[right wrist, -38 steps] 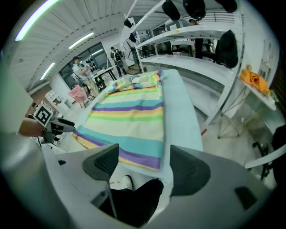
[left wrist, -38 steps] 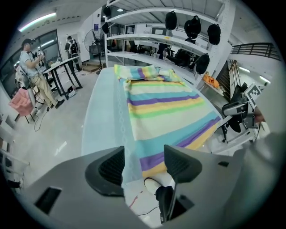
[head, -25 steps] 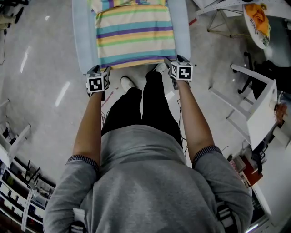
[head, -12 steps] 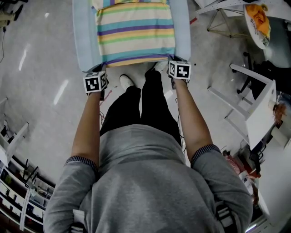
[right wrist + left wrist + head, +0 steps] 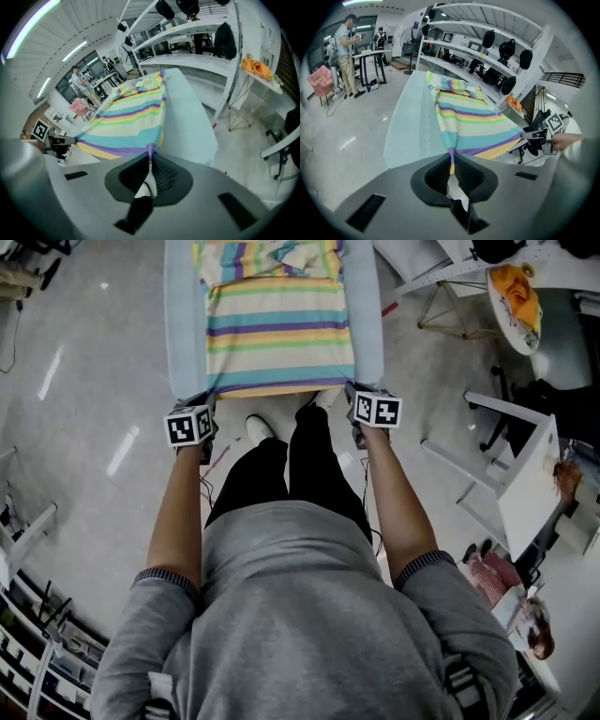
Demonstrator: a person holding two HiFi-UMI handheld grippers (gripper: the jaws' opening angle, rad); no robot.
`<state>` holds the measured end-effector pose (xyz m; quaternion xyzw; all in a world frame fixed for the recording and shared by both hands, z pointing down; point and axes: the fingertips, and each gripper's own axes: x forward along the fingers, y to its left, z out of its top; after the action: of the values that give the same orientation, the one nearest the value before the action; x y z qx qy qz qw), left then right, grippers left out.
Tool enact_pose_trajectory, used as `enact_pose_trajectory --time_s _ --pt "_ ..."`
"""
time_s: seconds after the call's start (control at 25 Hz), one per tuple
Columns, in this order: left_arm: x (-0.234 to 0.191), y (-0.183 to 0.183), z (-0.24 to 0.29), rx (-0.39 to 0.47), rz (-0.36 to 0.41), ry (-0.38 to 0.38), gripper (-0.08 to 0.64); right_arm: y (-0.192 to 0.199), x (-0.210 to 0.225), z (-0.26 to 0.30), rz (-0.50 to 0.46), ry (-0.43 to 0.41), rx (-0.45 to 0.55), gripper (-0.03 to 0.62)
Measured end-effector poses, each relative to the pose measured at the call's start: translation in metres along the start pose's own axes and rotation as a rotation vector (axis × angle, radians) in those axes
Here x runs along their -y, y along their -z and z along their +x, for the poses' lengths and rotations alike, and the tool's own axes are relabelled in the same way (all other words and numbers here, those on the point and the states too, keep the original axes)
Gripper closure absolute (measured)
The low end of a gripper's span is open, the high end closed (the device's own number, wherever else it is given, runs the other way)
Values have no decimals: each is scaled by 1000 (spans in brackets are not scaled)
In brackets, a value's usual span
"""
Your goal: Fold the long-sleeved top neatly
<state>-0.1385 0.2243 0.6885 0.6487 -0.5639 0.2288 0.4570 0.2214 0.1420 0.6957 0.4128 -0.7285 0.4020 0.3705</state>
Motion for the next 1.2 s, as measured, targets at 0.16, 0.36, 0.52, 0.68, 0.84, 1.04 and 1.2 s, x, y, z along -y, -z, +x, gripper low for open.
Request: enact_pose_trajectory --time_s 0.16,0.36,0.52,0.68,0.84,1.04,1.2 --pt "5 9 -12 8 -22 21 526 8 -3 -13 37 -10 23 566" --pt "12 21 -27 9 -33 41 526 18 -6 -29 65 -16 45 566" --pt "17 25 -37 -12 -33 60 526 18 -9 -42 75 -14 46 568" --pt "29 41 -39 -36 -34 68 526 31 -2 -52 88 -23 37 569" --pt "32 43 -45 -36 -57 72 525 36 -1 -57 112 -46 27 569" --pt "33 49 -56 -39 -73 64 525 48 -3 -60 142 -70 12 569" --pt "34 60 -65 -52 -90 48 525 62 -6 -62 154 -85 -6 569"
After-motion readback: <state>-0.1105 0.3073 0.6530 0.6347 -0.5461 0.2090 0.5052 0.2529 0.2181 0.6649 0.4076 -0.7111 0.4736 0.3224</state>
